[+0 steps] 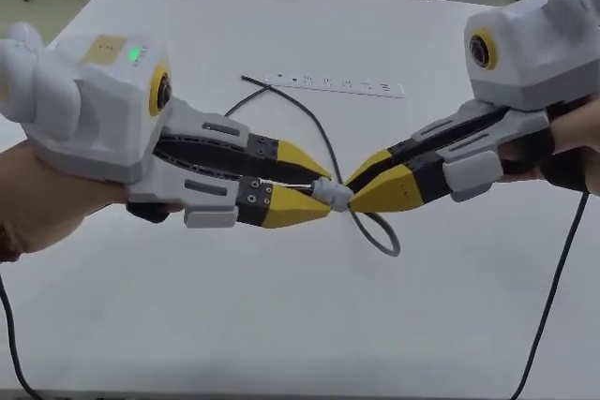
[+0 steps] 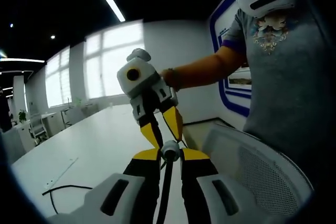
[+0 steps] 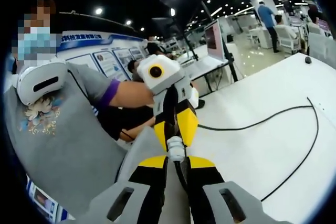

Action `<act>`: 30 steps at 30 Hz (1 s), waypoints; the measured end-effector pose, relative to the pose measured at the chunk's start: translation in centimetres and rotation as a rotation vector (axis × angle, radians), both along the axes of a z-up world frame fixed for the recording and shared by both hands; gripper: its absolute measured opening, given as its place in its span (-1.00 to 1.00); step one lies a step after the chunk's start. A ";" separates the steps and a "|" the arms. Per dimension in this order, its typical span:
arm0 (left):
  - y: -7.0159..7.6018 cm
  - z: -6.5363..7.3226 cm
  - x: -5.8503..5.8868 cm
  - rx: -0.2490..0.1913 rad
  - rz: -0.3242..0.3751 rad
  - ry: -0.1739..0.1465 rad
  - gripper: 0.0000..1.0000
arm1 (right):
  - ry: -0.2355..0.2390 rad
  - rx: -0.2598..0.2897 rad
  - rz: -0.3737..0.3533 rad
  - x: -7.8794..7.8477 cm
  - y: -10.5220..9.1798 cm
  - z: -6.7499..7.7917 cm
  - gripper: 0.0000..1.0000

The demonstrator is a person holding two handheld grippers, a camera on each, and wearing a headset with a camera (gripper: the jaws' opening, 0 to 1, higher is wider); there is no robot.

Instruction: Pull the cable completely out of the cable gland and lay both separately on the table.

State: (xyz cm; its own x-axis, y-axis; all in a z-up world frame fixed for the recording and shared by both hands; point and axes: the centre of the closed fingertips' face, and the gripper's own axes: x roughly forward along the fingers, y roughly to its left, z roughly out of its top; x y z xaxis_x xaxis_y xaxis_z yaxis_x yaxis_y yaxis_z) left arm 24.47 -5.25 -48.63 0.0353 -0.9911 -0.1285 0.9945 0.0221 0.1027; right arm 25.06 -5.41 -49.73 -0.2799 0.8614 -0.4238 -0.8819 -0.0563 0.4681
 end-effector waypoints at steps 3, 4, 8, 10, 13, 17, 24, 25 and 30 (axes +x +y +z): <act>0.0 0.0 -0.1 0.001 -0.003 -0.005 -0.72 | 0.024 0.003 0.012 0.2 -0.2 -0.1 -0.83; 0.0 0.0 -0.1 0.001 -0.004 -0.006 -0.72 | 0.026 0.003 0.013 0.2 -0.2 -0.1 -0.82; -0.1 0.0 -0.5 -0.003 -0.021 -0.007 -0.72 | 0.055 -0.002 0.026 0.0 -0.3 -0.4 -0.79; -0.2 0.0 -0.6 0.004 -0.027 -0.011 -0.72 | 0.059 -0.007 0.043 -0.4 -0.2 -0.4 -0.81; -0.3 -0.1 -0.7 0.009 -0.032 -0.013 -0.72 | 0.079 -0.010 0.060 -0.6 -0.1 -0.5 -0.84; -0.5 -0.2 -0.7 0.015 -0.033 -0.021 -0.71 | 0.065 -0.028 0.071 -1.2 0.4 -0.8 -0.84; -0.3 -0.2 -0.2 0.014 -0.007 0.004 -0.72 | 0.020 -0.016 0.052 -0.7 0.4 -0.6 -0.85; -0.3 -0.4 0.0 0.018 0.001 0.015 -0.72 | -0.007 -0.022 0.051 -0.5 0.3 -0.8 -0.85; -0.4 -0.9 0.1 0.023 0.020 0.045 -0.72 | -0.088 -0.038 0.031 -0.5 0.4 -1.1 -0.87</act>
State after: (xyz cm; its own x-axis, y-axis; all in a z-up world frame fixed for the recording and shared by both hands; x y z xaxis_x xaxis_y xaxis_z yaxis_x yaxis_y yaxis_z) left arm 24.60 -5.60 -49.53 0.0488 -0.9870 -0.1533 0.9975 0.0402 0.0582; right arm 24.55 -5.03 -50.85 -0.2665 0.8358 -0.4800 -0.9177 -0.0679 0.3914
